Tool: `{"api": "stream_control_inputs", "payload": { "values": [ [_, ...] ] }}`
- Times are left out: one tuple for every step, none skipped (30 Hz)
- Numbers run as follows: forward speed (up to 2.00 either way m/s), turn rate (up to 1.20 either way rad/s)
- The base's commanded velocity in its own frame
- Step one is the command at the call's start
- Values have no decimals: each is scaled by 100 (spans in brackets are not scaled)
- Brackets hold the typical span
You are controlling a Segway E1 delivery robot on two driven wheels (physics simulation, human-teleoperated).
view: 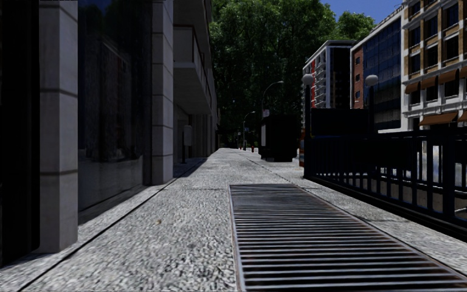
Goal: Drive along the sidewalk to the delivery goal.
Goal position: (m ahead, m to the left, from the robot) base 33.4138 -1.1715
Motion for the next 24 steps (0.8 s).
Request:
{"api": "stream_control_inputs", "payload": {
  "values": [
    [200,0],
    [200,0],
    [200,0],
    [200,0],
    [200,0],
    [200,0],
    [200,0],
    [200,0],
    [200,0],
    [200,0],
    [200,0],
    [200,0],
    [200,0],
    [200,0],
    [200,0],
    [200,0],
    [200,0],
    [200,0],
    [200,0],
    [200,0],
    [200,0],
    [200,0],
    [200,0],
    [200,0]
  ]
}}
